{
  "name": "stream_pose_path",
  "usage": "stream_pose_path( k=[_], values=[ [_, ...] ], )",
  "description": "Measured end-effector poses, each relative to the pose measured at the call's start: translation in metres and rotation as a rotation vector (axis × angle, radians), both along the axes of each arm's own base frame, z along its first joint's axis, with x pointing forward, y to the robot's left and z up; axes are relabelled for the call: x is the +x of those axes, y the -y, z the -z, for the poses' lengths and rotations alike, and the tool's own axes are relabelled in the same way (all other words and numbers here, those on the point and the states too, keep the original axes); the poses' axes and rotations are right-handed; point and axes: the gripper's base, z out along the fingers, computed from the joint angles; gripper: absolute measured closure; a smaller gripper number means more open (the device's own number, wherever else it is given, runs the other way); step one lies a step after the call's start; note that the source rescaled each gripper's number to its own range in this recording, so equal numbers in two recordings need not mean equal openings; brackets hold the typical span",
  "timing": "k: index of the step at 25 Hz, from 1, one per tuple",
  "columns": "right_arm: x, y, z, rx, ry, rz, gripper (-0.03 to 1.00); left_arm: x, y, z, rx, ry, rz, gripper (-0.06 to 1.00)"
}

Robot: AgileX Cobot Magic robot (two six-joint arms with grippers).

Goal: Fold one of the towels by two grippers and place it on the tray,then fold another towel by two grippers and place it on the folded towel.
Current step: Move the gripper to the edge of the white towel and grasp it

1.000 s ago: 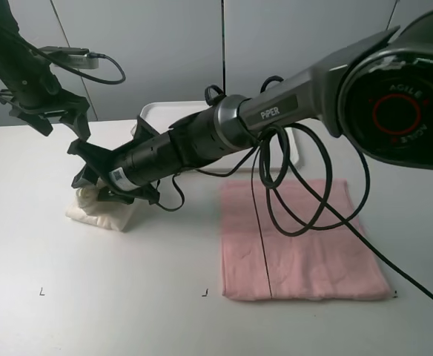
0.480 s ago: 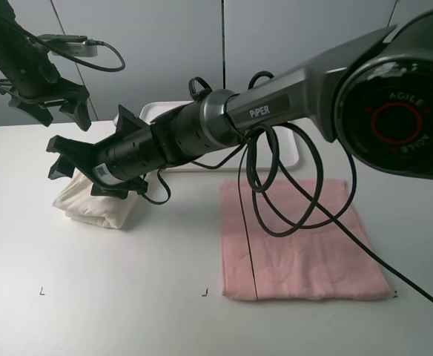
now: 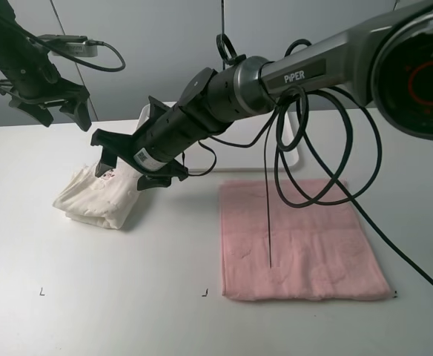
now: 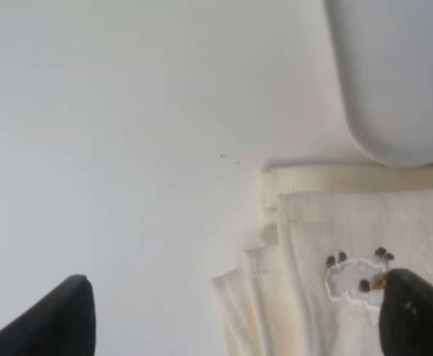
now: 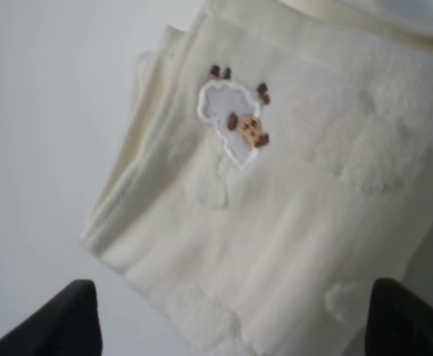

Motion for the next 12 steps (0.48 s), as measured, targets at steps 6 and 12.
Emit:
stream_pose_path(
  k=[6, 12],
  values=[
    [0.003, 0.001, 0.021, -0.025, -0.019, 0.051, 0.18, -0.001, 0.000, 0.000, 0.000, -0.015, 0.001, -0.04],
    [0.005, 0.000, 0.034, -0.006, -0.052, 0.096, 0.19, -0.002, 0.000, 0.000, 0.001, -0.019, 0.001, -0.04]
  ],
)
